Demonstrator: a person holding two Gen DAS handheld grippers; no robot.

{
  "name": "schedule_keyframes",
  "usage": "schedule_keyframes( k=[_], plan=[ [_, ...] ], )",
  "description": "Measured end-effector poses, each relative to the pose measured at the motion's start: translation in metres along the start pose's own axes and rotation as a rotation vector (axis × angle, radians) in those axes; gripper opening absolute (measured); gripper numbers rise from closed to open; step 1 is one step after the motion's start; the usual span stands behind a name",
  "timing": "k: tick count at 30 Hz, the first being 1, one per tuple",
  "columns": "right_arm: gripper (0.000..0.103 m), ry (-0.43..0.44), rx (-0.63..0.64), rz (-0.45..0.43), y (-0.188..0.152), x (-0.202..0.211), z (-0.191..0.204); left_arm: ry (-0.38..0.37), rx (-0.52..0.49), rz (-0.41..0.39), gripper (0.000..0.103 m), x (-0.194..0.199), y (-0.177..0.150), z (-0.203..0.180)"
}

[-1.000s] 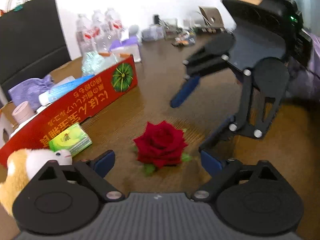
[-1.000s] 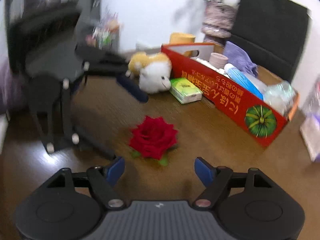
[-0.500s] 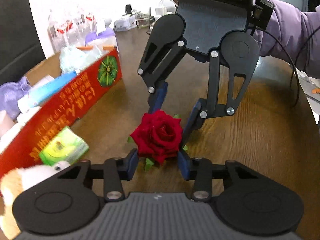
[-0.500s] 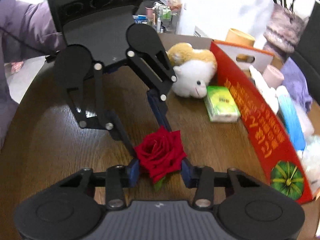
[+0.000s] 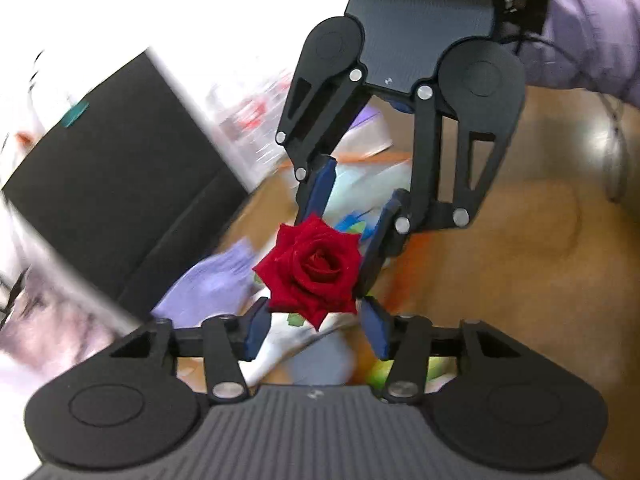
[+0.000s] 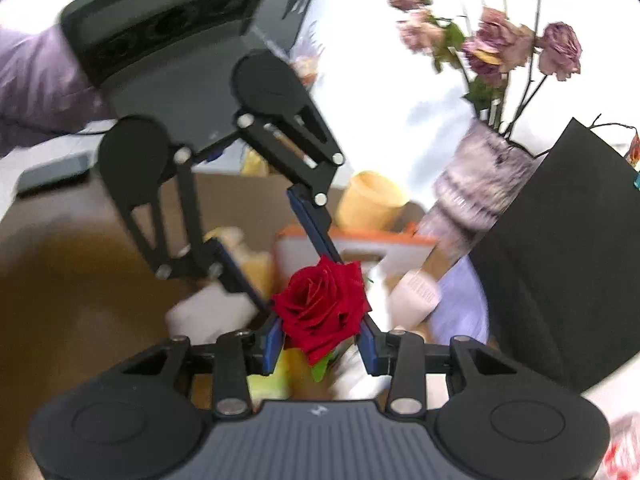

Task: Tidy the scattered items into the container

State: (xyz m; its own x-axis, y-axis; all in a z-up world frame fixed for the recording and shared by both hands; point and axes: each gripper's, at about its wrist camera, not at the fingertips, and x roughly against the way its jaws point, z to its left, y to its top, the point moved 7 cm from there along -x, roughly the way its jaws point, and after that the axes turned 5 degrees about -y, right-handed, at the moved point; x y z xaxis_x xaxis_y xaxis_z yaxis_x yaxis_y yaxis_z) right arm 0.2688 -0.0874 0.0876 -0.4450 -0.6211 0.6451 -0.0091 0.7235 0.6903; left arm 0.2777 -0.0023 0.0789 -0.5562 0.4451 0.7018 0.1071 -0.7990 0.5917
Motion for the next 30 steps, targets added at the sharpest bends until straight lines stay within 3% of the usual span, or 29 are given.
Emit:
schedule_keyframes(
  k=[2,4,6,7,10,11,13,15,18,21,25,30],
  plan=[
    [0.039,0.014,-0.037,-0.002,0.014,-0.034,-0.018,0.026,0.024,0.069,0.055,-0.018,-0.019,0.023],
    [0.039,0.035,-0.083,0.021,0.019,-0.075,-0.029,0.040,0.045,0.152,0.066,-0.038,-0.040,0.039],
    [0.048,0.055,-0.144,0.062,0.016,-0.111,-0.035,0.034,0.072,0.221,0.075,-0.051,-0.056,0.047],
    [0.058,0.060,-0.174,0.088,0.013,-0.126,-0.037,0.031,0.085,0.250,0.082,-0.057,-0.064,0.051],
    [0.071,0.065,-0.211,0.152,0.003,-0.147,-0.040,0.038,0.126,0.211,0.100,-0.055,-0.065,0.056],
    [0.083,0.050,-0.209,0.161,-0.001,-0.143,-0.042,0.027,0.138,0.188,0.101,-0.054,-0.061,0.057],
    [0.092,0.022,-0.204,0.178,-0.009,-0.134,-0.047,0.006,0.160,0.143,0.102,-0.051,-0.053,0.057],
    [0.092,-0.026,-0.209,0.188,-0.017,-0.118,-0.056,0.017,0.190,0.100,0.102,-0.049,-0.037,0.060],
    [0.094,-0.130,-0.251,0.205,-0.031,-0.086,-0.075,0.095,0.283,0.007,0.103,-0.045,-0.003,0.060],
    [0.101,-0.253,-0.344,0.258,-0.049,-0.058,-0.094,0.095,0.389,-0.038,0.103,-0.044,0.022,0.060],
    [0.101,-0.407,-0.493,0.349,-0.074,-0.023,-0.102,0.142,0.528,0.005,0.103,-0.034,0.033,0.046],
    [0.102,-0.442,-0.726,0.274,-0.089,0.031,-0.060,0.270,0.798,0.047,0.103,-0.005,0.005,0.006]
  ],
)
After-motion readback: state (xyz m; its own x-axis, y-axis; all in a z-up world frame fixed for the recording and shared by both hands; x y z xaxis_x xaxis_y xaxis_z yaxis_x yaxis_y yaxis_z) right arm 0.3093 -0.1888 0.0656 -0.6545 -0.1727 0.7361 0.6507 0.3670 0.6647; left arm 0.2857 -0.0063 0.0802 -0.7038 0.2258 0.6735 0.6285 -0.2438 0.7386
